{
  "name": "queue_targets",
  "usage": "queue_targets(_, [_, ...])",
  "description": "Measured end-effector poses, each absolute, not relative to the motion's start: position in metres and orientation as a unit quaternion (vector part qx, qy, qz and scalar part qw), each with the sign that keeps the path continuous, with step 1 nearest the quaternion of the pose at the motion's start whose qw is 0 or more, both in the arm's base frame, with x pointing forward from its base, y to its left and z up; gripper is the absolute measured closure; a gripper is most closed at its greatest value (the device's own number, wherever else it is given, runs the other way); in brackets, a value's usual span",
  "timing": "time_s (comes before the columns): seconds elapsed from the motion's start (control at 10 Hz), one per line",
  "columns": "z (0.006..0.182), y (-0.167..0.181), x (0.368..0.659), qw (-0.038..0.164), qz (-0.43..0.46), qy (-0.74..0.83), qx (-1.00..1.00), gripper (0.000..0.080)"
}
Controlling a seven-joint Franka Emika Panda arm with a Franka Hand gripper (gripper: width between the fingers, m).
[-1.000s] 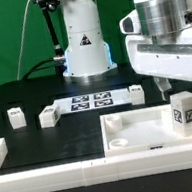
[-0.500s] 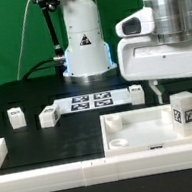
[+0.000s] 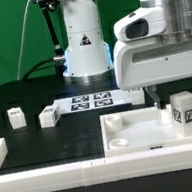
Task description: Assemble one leg
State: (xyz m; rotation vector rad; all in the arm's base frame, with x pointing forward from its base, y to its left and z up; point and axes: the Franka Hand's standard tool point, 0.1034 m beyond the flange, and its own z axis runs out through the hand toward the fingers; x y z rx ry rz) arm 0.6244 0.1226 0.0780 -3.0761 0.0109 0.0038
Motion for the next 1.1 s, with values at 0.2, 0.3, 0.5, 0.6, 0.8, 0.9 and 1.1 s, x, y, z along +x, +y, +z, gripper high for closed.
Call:
queue_targets(0.2, [0.0773, 0.1199, 0.6245, 0.028, -0.001, -0.094, -0.995, 0.0151])
queue_targets(0.3, [0.0773, 0.1199, 0.6245, 0.028, -0.001, -0.093, -0.995, 0.0178])
queue_targets(0.5, [0.0773, 0.1198, 0.6245, 0.028, -0.001, -0.093, -0.995, 0.035])
queue_targets(0.6, [0.0774, 0.1197, 0.6246, 0.028, -0.001, -0.093, -0.995, 0.051])
queue_targets(0.8, [0.0773, 0.1198, 0.6246, 0.028, -0.001, -0.077, -0.997, 0.0509])
queue_targets(0.9, [0.0771, 0.1194, 0.6247, 0.029, -0.001, -0.068, -0.997, 0.0509])
queue_targets(1.1, [0.0774, 0.1195, 0.6253, 0.033, 0.003, 0.07, -0.997, 0.0509])
